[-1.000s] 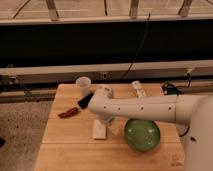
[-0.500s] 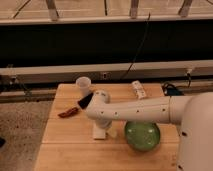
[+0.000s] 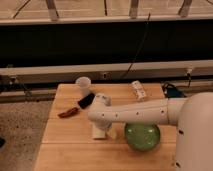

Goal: Place the white sponge in the ceramic bowl

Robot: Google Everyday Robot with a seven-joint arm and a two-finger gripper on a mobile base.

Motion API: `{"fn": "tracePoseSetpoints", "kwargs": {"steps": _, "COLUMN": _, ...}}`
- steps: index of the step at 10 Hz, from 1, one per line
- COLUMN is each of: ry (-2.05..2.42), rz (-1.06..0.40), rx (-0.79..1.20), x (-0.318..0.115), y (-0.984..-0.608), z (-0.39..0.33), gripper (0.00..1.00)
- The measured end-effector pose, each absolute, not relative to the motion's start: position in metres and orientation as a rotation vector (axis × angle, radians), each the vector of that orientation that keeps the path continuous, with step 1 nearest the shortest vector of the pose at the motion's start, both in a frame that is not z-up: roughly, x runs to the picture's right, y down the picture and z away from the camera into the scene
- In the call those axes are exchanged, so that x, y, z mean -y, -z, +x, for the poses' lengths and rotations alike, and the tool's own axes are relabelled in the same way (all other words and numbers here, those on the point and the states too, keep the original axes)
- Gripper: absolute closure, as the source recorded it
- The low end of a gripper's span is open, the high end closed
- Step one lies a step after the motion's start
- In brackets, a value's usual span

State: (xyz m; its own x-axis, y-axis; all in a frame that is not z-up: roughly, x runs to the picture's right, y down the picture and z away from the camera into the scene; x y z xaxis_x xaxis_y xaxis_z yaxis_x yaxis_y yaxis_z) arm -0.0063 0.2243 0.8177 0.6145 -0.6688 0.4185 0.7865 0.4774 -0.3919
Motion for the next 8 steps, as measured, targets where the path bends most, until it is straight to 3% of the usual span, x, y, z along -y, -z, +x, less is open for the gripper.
{"fn": "tracePoseSetpoints", "kwargs": {"steps": 8, "ry": 0.899, "rz": -0.596, "rx": 0.242, "x": -0.2315, "y": -0.8265, "z": -0.0049, "gripper": 0.20}}
